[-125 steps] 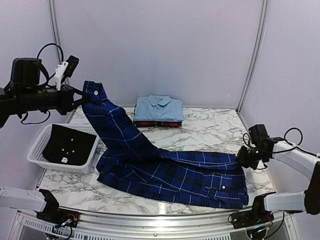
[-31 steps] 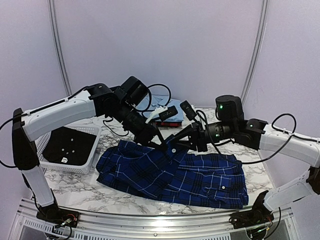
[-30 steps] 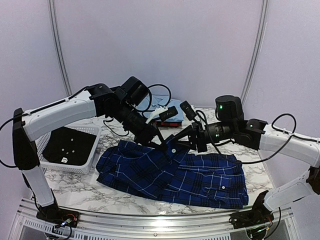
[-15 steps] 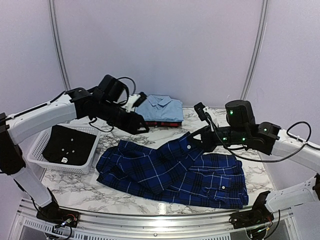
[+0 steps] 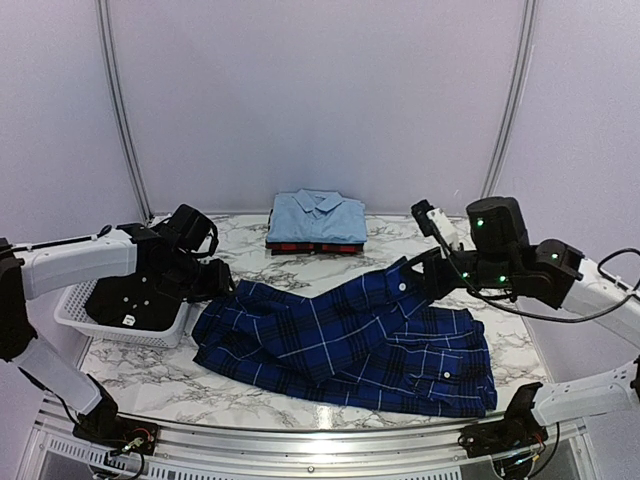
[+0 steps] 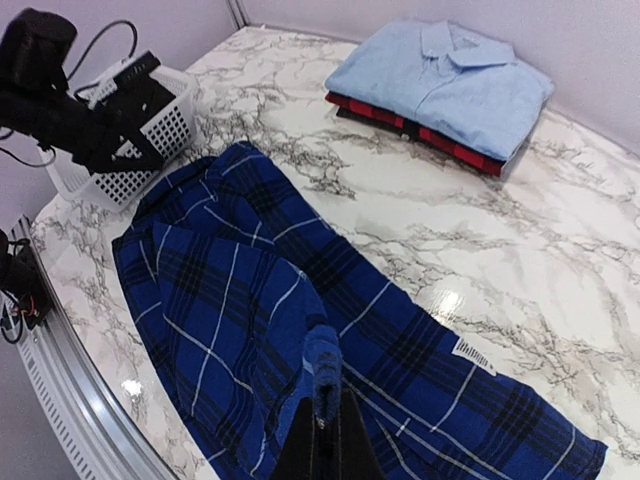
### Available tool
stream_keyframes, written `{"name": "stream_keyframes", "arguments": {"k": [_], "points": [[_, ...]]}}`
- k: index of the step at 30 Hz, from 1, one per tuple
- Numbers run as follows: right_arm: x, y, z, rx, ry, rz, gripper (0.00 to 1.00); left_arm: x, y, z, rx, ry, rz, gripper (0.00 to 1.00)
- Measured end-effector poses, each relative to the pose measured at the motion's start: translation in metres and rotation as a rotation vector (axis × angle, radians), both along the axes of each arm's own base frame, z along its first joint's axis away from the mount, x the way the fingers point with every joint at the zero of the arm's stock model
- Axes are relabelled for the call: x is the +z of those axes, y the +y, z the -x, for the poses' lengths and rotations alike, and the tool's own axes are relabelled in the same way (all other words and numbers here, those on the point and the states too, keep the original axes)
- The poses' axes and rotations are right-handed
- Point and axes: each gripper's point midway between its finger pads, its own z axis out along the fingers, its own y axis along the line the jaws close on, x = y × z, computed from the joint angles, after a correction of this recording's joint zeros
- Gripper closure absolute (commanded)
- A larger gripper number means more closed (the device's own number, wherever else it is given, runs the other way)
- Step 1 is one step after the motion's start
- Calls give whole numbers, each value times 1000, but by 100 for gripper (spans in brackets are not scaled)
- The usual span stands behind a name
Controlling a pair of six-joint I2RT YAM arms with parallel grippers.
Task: Fold and stack the long sleeve shirts
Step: Pass from the left arm to the right, then adjust the sleeve of the rectangle-folded shirt.
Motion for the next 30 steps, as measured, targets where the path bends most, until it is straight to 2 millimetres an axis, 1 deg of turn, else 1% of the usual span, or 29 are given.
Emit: {"name": "stream_keyframes", "arguments": {"k": [5, 8, 10, 13, 18, 20, 23, 30], "points": [[50, -14, 1, -44, -115, -75, 100, -15, -4, -8, 58, 22, 27, 43], [68, -18, 3, -50, -154, -104, 100, -20, -10, -13, 80, 32, 56, 44], [72, -20, 3, -54, -163, -107, 100, -23, -14, -17, 95, 33, 75, 46], [71, -21, 3, -59, -165, -101, 100, -29, -16, -21, 112, 37, 84, 48], [75, -25, 5, -66, -177, -105, 100, -41, -15, -26, 138, 43, 66, 55], [77, -26, 6, -66, -180, -107, 100, -48, -14, -28, 149, 49, 52, 57], [80, -26, 6, -66, -184, -110, 100, -58, -13, -30, 159, 58, 37, 63], [77, -29, 6, -76, -180, -98, 100, -79, -14, -35, 176, 84, 12, 72]]}}
